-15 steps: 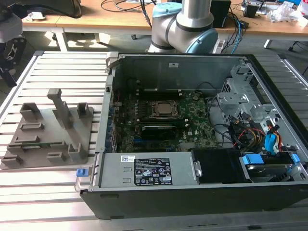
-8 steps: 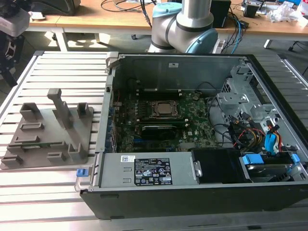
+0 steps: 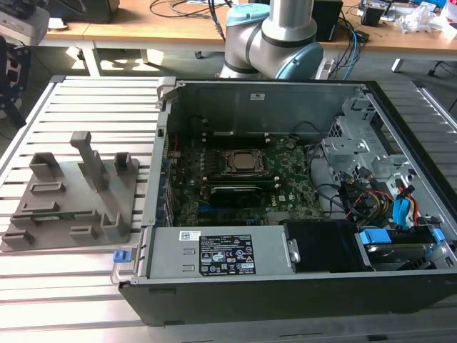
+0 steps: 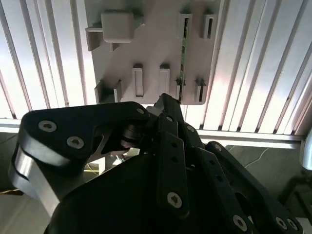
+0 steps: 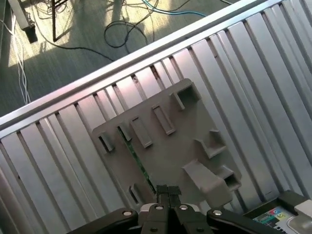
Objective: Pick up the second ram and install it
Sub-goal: 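Pick up the second ram and move it above second insertion slot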
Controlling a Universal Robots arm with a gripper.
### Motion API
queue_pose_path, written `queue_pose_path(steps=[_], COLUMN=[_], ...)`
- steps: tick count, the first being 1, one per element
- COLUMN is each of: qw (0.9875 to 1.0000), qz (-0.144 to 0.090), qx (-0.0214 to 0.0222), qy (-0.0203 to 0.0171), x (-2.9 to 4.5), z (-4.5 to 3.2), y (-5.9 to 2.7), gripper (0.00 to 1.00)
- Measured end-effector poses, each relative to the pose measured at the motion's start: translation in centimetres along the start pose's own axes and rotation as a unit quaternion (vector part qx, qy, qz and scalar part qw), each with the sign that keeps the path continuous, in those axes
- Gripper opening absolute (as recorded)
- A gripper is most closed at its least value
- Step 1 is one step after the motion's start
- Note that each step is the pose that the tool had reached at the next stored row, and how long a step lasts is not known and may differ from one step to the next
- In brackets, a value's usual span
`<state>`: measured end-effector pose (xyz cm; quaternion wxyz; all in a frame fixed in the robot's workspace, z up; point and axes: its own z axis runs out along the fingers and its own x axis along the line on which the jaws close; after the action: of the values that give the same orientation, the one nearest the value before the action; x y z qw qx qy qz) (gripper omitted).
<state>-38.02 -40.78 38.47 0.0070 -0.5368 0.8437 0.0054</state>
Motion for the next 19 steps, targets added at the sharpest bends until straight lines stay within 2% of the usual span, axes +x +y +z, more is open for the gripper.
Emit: queue_pose_path(steps=[4, 5, 7, 8, 11, 13, 15, 17, 18, 19], qw=[0.9994, 0.9988, 0.9965, 0.9948, 0.9887, 0.9861, 0.9811, 0.9779, 0.9732, 0.9694], qz=[-0.033, -0.050, -0.084, -0.102, -0.150, -0.166, -0.193, -0.209, -0.230, -0.245], qx=[-0.0006, -0.0009, -0.0015, -0.0018, -0.0026, -0.0029, -0.0034, -0.0037, -0.0040, -0.0043], qy=[0.0001, 0.0001, 0.0001, 0.0002, 0.0002, 0.0003, 0.0003, 0.0004, 0.0003, 0.0004], x=[0.00, 0.00, 0.00, 0.00, 0.00, 0.00, 0.00, 0.00, 0.00, 0.00], z=[0.00, 0.00, 0.00, 0.00, 0.00, 0.00, 0.00, 0.00, 0.00, 0.00], y=[0.00, 0.00, 0.00, 0.00, 0.00, 0.00, 0.00, 0.00, 0.00, 0.00], gripper=[0.11, 0.11, 0.11, 0.11, 0.11, 0.11, 0.11, 0.11, 0.11, 0.11])
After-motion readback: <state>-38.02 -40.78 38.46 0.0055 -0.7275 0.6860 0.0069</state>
